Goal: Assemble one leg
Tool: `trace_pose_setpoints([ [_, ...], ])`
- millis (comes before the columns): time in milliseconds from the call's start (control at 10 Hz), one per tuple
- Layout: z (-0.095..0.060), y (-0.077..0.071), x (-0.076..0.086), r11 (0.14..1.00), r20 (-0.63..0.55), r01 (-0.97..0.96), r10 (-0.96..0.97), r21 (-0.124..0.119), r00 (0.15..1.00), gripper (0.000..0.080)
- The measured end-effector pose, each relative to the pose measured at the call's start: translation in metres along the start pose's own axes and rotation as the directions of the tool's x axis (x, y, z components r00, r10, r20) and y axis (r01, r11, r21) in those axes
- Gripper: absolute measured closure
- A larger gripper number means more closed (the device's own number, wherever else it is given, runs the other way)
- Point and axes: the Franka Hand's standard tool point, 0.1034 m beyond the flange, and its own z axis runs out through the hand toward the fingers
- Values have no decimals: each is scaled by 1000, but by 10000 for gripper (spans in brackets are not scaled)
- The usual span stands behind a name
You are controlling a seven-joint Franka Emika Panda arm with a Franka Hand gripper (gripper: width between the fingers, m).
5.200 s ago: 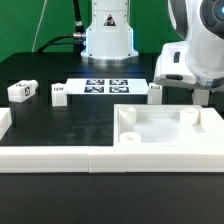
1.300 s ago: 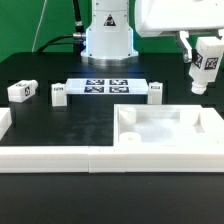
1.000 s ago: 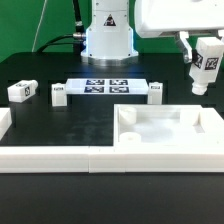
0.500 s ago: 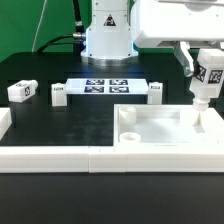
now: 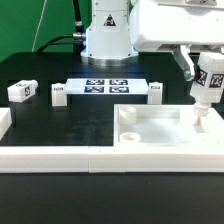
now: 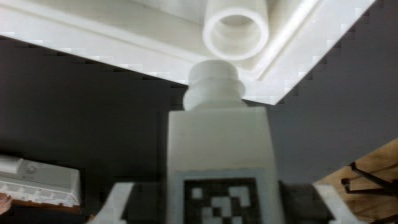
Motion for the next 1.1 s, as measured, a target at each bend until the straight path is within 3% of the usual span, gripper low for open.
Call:
trace_pose_setpoints([
  [600, 27, -2, -5, 1000, 14, 5, -5, 3, 1000, 509],
  [1100, 36, -10, -13, 1000, 19, 2, -2, 7, 1000, 509],
])
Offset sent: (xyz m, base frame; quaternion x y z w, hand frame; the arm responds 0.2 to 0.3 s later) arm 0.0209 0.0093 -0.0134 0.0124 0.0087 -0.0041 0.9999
